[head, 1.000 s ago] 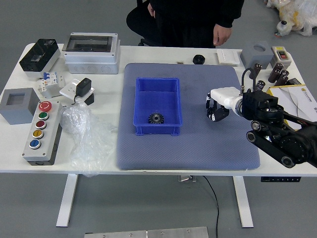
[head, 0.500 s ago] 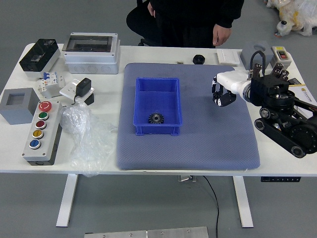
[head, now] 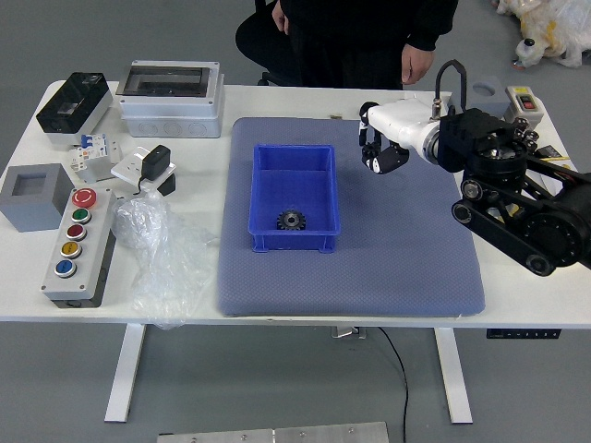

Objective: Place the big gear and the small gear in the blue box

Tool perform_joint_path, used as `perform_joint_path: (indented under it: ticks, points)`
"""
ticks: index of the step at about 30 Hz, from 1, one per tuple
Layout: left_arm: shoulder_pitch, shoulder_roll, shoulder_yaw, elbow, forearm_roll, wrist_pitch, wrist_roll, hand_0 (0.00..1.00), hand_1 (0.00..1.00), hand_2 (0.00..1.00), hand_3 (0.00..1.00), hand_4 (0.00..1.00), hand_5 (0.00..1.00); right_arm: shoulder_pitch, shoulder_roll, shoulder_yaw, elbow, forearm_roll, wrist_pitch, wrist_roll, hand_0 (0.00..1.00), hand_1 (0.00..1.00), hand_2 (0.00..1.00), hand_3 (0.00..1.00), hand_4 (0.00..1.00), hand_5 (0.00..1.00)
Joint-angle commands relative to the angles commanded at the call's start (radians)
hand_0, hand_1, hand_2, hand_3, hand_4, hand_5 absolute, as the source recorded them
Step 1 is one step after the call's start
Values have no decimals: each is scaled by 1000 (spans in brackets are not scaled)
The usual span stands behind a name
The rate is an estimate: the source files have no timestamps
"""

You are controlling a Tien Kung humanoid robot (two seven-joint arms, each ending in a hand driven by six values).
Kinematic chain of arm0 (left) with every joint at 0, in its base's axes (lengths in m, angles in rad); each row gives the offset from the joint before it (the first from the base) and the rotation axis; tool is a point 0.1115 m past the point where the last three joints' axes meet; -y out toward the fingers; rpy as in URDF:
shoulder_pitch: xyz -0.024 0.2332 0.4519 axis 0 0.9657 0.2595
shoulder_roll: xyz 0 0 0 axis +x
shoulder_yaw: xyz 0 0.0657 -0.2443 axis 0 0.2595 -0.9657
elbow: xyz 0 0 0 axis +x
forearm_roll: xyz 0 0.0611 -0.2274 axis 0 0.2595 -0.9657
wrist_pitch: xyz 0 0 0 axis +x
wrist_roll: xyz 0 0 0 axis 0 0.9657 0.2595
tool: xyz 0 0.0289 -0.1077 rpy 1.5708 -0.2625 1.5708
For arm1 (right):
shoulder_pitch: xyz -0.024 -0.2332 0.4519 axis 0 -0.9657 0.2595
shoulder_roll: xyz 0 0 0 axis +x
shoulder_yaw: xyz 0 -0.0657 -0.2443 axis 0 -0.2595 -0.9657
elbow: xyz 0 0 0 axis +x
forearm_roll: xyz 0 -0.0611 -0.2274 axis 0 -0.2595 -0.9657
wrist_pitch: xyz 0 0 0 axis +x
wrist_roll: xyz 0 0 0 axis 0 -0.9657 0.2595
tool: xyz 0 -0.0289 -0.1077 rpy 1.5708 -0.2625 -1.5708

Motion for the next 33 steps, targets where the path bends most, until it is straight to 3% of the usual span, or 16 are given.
perform_joint_path:
  ticks: [16,26,33]
  points:
    - [-6,-8,36,0,-11,-1,0,860,827,830,774,595,372,30,168,-13,-107,41,-23,10,396,363,426,584,533,88]
    - [-17,-20,47,0,-16,0,0,860,827,829,774,595,372,14,233,-8,-166,78,-43,20,396,364,426,585,533,89]
    - [-22,-28,50,1,-19,1,1,860,827,829,773,594,372,-7,249,-11,-189,94,-51,25,394,364,428,569,533,93]
